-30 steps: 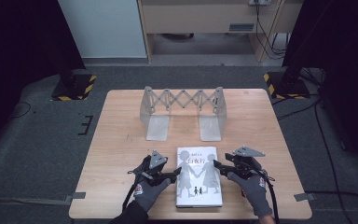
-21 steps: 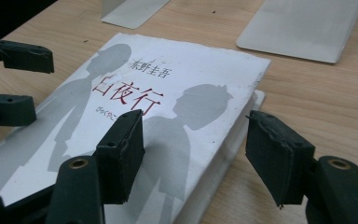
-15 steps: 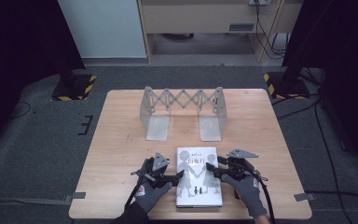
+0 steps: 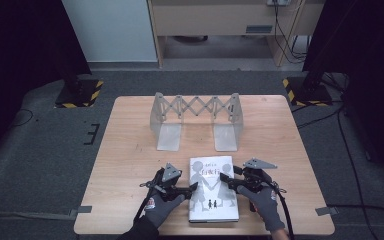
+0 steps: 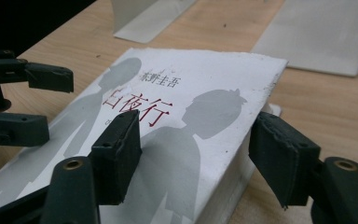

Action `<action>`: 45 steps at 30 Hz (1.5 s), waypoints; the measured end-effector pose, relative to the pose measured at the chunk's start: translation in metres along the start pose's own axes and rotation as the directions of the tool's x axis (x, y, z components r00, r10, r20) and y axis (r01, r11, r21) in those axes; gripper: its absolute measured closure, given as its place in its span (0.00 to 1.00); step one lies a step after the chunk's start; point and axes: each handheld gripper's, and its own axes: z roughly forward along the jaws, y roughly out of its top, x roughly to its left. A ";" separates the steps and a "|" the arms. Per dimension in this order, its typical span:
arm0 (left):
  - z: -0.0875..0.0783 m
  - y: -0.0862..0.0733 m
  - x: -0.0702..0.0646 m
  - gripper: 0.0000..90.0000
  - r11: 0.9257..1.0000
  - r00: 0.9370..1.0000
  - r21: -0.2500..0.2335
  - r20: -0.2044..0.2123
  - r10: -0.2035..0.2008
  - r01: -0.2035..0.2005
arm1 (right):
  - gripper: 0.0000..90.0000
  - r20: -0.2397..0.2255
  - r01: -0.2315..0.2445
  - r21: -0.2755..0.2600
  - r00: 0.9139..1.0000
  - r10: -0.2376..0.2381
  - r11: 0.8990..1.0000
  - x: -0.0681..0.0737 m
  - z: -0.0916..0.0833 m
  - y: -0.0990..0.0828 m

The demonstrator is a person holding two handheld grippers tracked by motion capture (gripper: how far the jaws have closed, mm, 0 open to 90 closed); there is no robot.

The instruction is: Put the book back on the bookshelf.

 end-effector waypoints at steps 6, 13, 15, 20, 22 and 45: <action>-0.002 0.001 0.001 0.24 1.000 1.000 -0.005 0.006 -0.007 0.007 | 0.44 -0.013 0.038 -0.087 0.999 -0.039 0.996 0.009 -0.009 0.013; -0.002 0.001 0.002 0.24 1.000 1.000 -0.006 0.012 -0.016 0.016 | 0.46 -0.034 0.021 -0.074 0.999 -0.023 0.997 0.008 -0.008 0.014; -0.002 0.001 0.002 0.24 1.000 1.000 -0.007 0.012 -0.015 0.015 | 0.47 -0.044 0.008 -0.073 0.999 -0.011 0.997 0.008 -0.009 0.015; -0.002 0.001 0.003 0.24 1.000 1.000 -0.008 0.015 -0.016 0.016 | 0.45 -0.078 -0.028 -0.076 0.997 0.022 0.997 0.009 -0.011 0.020; -0.002 0.001 0.003 0.24 1.000 1.000 -0.006 0.014 -0.015 0.015 | 0.45 -0.075 -0.026 -0.071 0.997 0.020 0.997 0.008 -0.010 0.020; -0.001 -0.001 0.002 0.24 1.000 1.000 -0.016 0.011 -0.017 0.017 | 0.40 -0.065 -0.049 -0.049 0.997 0.046 0.998 0.015 0.004 0.011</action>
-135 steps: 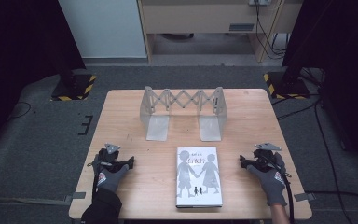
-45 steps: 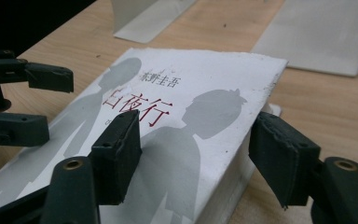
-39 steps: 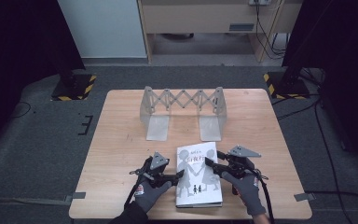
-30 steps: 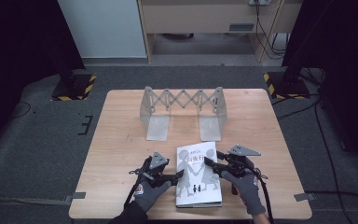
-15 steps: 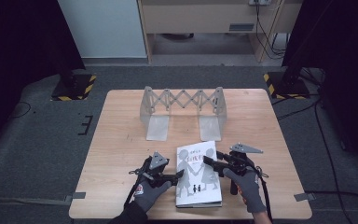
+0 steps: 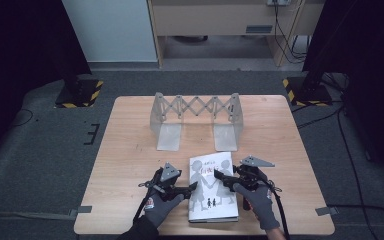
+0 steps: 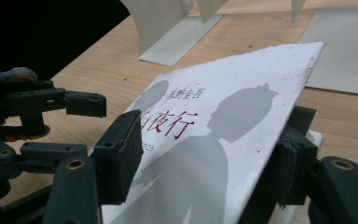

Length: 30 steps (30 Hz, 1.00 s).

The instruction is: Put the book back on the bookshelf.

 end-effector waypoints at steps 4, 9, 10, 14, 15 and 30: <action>0.000 0.000 0.000 0.23 1.000 1.000 -0.005 0.005 -0.004 0.004 | 0.43 -0.020 -0.021 -0.007 1.000 0.020 1.000 0.001 0.000 0.000; 0.001 0.000 0.001 0.23 1.000 1.000 -0.005 0.008 -0.008 0.008 | 0.42 -0.016 -0.013 0.007 1.000 0.013 1.000 0.001 0.002 -0.002; 0.001 -0.001 0.001 0.23 1.000 1.000 -0.004 0.009 -0.009 0.009 | 0.42 -0.011 -0.019 0.012 1.000 0.019 1.000 0.001 0.003 -0.003; 0.001 -0.001 0.002 0.24 1.000 1.000 -0.002 0.011 -0.008 0.008 | 0.40 -0.006 -0.029 0.009 1.000 0.029 1.000 0.000 0.006 -0.008; 0.001 -0.001 0.002 0.24 1.000 1.000 -0.002 0.012 -0.009 0.009 | 0.40 -0.006 -0.031 0.007 1.000 0.031 1.000 0.000 0.006 -0.008; 0.002 -0.001 0.003 0.23 1.000 1.000 -0.006 0.018 -0.017 0.017 | 0.36 -0.009 -0.021 -0.034 1.000 0.021 0.999 0.000 0.009 -0.013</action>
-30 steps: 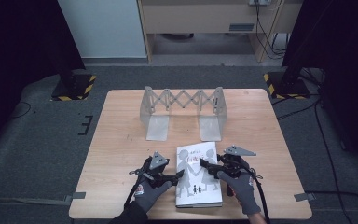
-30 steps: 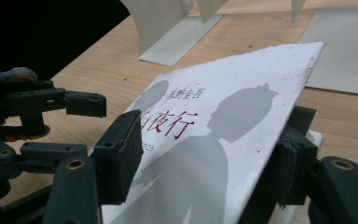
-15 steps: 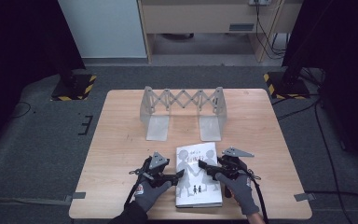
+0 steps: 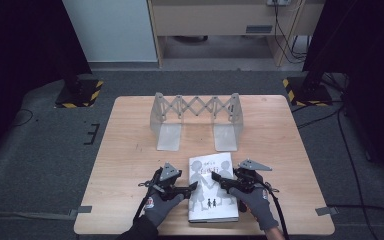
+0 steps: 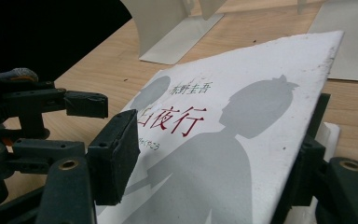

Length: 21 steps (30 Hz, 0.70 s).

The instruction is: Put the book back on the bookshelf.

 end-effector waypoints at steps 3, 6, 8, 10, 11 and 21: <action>0.000 0.000 0.000 0.23 1.000 1.000 0.000 0.001 0.002 -0.002 | 0.36 0.000 0.002 0.000 1.000 -0.002 1.000 0.000 0.000 0.000; 0.000 0.000 0.000 0.24 1.000 1.000 -0.003 0.001 0.004 -0.004 | 0.37 0.014 0.001 0.007 1.000 -0.001 1.000 0.002 -0.001 0.002; -0.001 0.000 0.000 0.24 1.000 1.000 -0.007 0.005 0.005 -0.005 | 0.38 0.002 0.004 -0.013 1.000 -0.004 1.000 0.005 -0.002 0.006; -0.001 0.000 0.002 0.24 1.000 1.000 -0.008 0.014 -0.001 0.001 | 0.37 -0.022 0.002 -0.034 1.000 -0.003 0.999 0.008 -0.004 0.011; -0.001 0.000 0.002 0.24 1.000 1.000 -0.011 0.020 -0.008 0.009 | 0.36 -0.031 -0.002 -0.037 1.000 0.001 0.999 0.009 -0.004 0.012; 0.001 -0.001 0.001 0.24 1.000 1.000 -0.012 0.021 -0.005 0.005 | 0.39 -0.040 -0.005 0.035 0.999 0.007 0.999 0.008 0.005 0.002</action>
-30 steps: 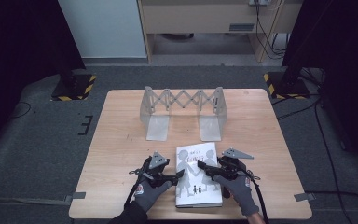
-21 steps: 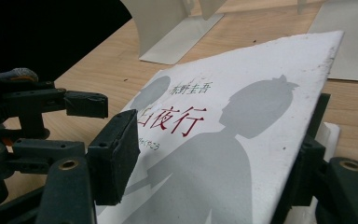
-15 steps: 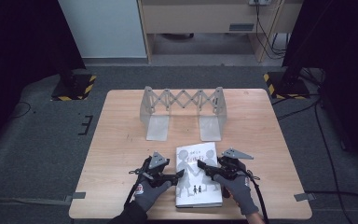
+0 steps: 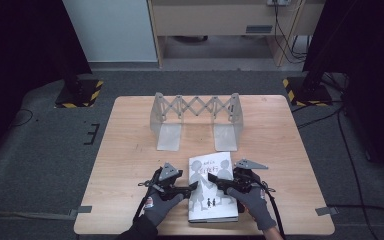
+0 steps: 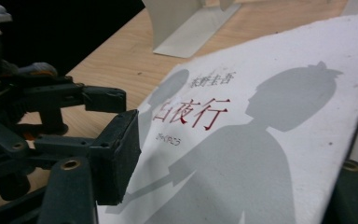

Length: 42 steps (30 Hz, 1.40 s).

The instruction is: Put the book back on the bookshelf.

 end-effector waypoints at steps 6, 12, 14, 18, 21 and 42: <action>0.000 0.000 0.000 0.24 1.000 1.000 0.000 0.001 -0.003 0.003 | 0.50 -0.001 -0.035 -0.003 0.999 0.035 0.999 -0.005 -0.002 0.000; -0.001 0.001 0.001 0.28 1.000 1.000 0.000 0.019 -0.012 0.012 | 0.57 0.000 -0.048 -0.001 0.999 0.048 0.999 -0.007 -0.003 0.001; -0.001 0.000 0.002 0.29 1.000 0.999 -0.003 0.031 -0.025 0.025 | 0.59 -0.003 -0.042 -0.008 0.999 0.042 0.999 -0.007 -0.004 0.001; -0.001 0.000 0.003 0.28 0.998 0.997 -0.013 0.049 -0.054 0.055 | 0.62 -0.006 -0.024 -0.021 1.000 0.024 0.999 -0.004 -0.007 0.004; 0.000 0.000 0.003 0.25 0.998 0.996 -0.021 0.066 -0.063 0.064 | 0.64 -0.017 -0.018 -0.029 1.000 0.017 0.999 -0.001 -0.009 0.006; 0.008 -0.004 0.006 0.00 0.990 0.962 -0.036 0.243 -0.126 0.139 | 0.79 -0.129 -0.006 -0.117 0.992 -0.009 0.993 0.013 -0.030 0.020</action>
